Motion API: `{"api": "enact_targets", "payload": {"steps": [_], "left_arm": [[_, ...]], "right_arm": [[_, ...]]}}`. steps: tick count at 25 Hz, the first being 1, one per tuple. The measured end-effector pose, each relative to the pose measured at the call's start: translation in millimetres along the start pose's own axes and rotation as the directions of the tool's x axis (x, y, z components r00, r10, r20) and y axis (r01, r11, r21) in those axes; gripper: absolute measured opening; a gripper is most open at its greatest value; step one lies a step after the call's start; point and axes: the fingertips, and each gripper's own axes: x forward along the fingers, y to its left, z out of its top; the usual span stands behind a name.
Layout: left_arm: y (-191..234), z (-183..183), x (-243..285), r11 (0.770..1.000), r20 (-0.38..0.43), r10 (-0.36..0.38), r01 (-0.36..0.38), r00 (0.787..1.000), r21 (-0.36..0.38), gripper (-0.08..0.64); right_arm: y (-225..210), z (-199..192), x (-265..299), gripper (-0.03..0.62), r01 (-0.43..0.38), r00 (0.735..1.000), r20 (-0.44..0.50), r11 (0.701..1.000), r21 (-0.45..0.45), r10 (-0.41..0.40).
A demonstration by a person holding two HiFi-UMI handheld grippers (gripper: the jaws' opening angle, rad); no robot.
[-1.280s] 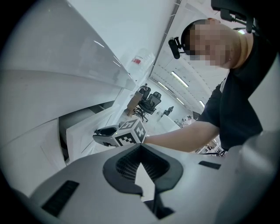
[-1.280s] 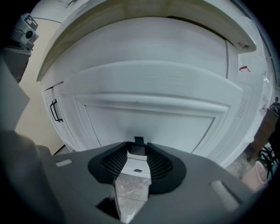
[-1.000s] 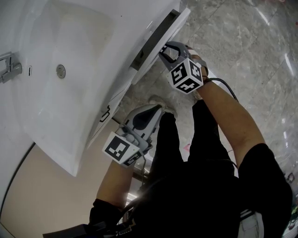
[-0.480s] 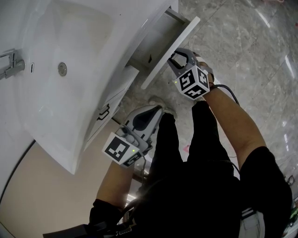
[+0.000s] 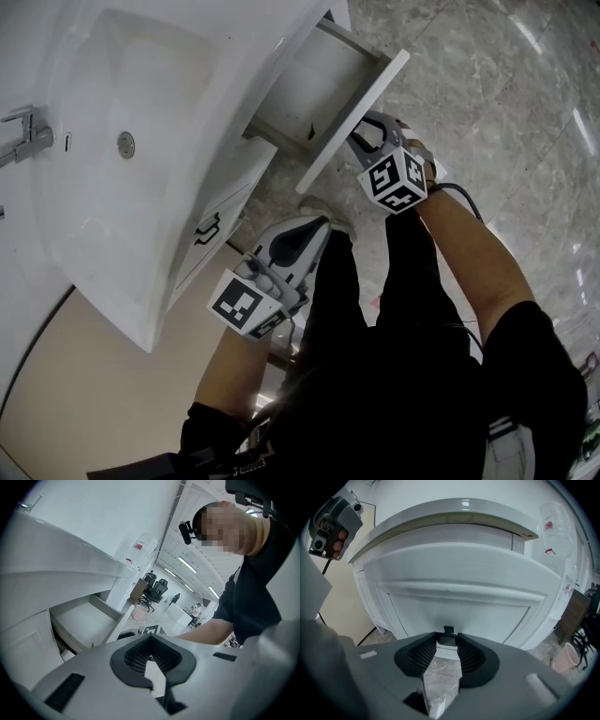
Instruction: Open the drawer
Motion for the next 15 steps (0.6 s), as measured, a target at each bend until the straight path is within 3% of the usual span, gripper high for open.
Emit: {"api": "enact_targets", "payload": {"steps": [15], "left_arm": [[-9, 7, -2, 1.000, 0.002, -0.002, 0.002, 1.000, 0.024, -0.006]], "right_arm": [[5, -25, -28, 0.138, 0.016, 1.000, -0.014, 1.000, 0.015, -0.016]]}}
